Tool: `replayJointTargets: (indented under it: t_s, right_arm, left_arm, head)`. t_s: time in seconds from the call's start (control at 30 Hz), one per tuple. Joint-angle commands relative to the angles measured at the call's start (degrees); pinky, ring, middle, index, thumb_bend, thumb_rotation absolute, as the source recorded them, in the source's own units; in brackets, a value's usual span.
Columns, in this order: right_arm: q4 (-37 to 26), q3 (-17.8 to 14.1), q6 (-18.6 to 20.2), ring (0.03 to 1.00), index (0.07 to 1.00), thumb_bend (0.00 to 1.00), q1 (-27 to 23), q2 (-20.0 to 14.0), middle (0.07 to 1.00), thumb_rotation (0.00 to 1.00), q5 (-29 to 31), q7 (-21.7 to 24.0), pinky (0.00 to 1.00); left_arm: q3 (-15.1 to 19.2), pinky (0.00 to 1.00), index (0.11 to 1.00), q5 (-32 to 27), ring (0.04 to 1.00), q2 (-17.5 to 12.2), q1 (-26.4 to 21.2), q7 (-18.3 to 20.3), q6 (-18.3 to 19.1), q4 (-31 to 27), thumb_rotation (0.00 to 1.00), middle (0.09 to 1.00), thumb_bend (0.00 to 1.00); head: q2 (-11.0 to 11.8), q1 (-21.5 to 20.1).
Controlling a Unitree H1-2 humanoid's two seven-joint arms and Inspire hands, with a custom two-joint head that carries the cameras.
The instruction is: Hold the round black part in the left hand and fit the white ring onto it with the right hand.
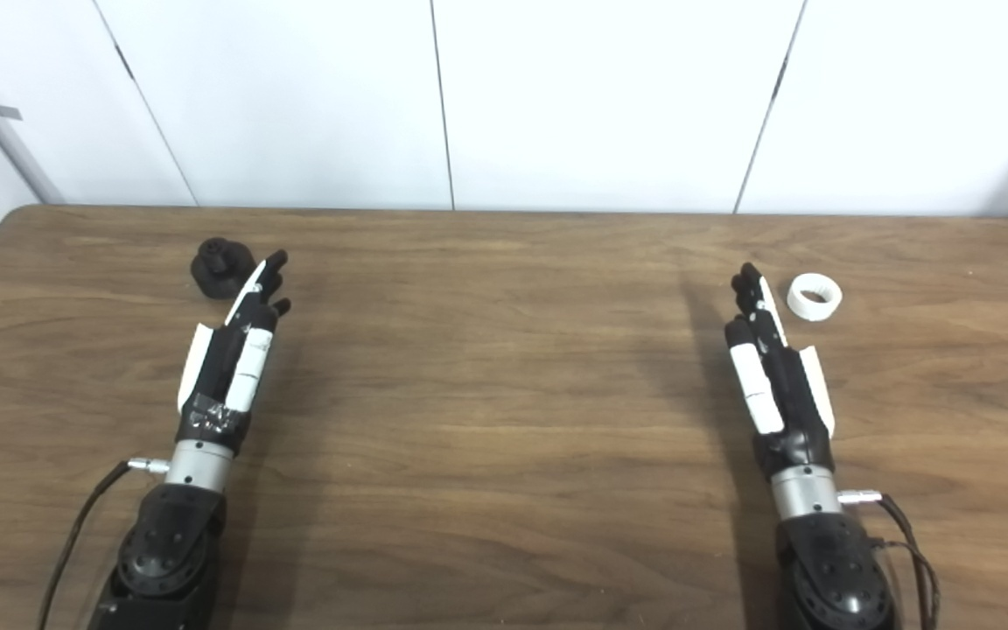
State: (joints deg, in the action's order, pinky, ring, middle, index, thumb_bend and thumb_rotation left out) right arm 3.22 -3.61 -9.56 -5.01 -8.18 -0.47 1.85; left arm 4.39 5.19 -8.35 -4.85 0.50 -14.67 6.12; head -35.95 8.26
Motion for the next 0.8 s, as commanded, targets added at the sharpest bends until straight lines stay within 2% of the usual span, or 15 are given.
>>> replayJointTargets:
  t_s: [0.0,0.37,0.47,0.57,0.63,0.67,0.73,0.77]
  right_arm:
    - [3.23,-0.29,-1.83,0.995,0.985,0.52,1.54,0.19,0.972,0.92,-0.07,-0.62,0.98]
    - [4.32,-0.29,-2.1,0.983,0.974,0.47,1.46,0.02,0.965,0.92,-0.75,-0.64,0.94]
    - [4.77,-0.25,-2.91,0.98,0.977,0.45,1.49,-0.02,0.965,0.92,-0.88,-0.7,0.94]
    - [5.24,-0.27,-3.44,0.986,0.975,0.45,1.58,-0.12,0.966,0.92,-0.9,-0.68,0.97]
    - [5.61,-0.29,-3.87,0.99,0.979,0.46,1.64,-0.24,0.968,0.92,-0.74,-0.53,0.99]
    - [5.8,-0.29,-3.92,0.991,0.98,0.46,1.67,-0.33,0.969,0.92,-0.68,-0.43,0.99]
    - [6.18,-0.28,-4.01,0.992,0.981,0.47,1.65,-0.44,0.972,0.92,-0.46,-0.26,0.98]
    - [6.48,-0.26,-4.09,0.993,0.981,0.47,1.58,-0.5,0.972,0.92,-0.27,-0.11,0.98]
  left_arm:
    - [-0.61,0.94,0.97,0.52,0.996,0.4,1.99,-0.74,-1.88,3.41,0.93,1.0,0.63]
    - [-0.84,0.92,0.963,1.37,0.987,0.63,1.49,-1.43,-3.1,5.09,0.92,0.994,0.64]
    - [-0.77,0.92,0.963,1.32,0.99,0.67,1.32,-1.51,-3.65,5.53,0.91,0.997,0.64]
    - [-0.94,0.9,0.969,4.97,0.984,0.31,1.02,-3.73,-5.78,6.32,0.89,1.0,0.68]
    - [-1.15,0.93,0.953,8.44,0.98,0.04,0.85,-5.96,-7.24,6.73,0.69,0.99,0.69]
    - [-1.33,0.93,0.951,11.89,0.979,-0.37,0.47,-8.55,-8.86,7.51,0.64,0.988,0.7]
    - [-1.89,0.89,0.924,17.73,0.94,-1.13,-0.21,-13.4,-10.84,8.62,0.44,0.956,0.81]
    - [-2.28,0.88,0.918,19.73,0.933,-1.52,-0.57,-15.4,-11.56,9.24,0.41,0.95,0.83]
  head:
    - [0.26,0.3]
    - [1.26,0.58]
    - [2.13,1.77]
    - [3.31,2.99]
    - [3.86,3.56]
    - [4.43,4.25]
    - [4.85,4.75]
    - [5.41,5.22]
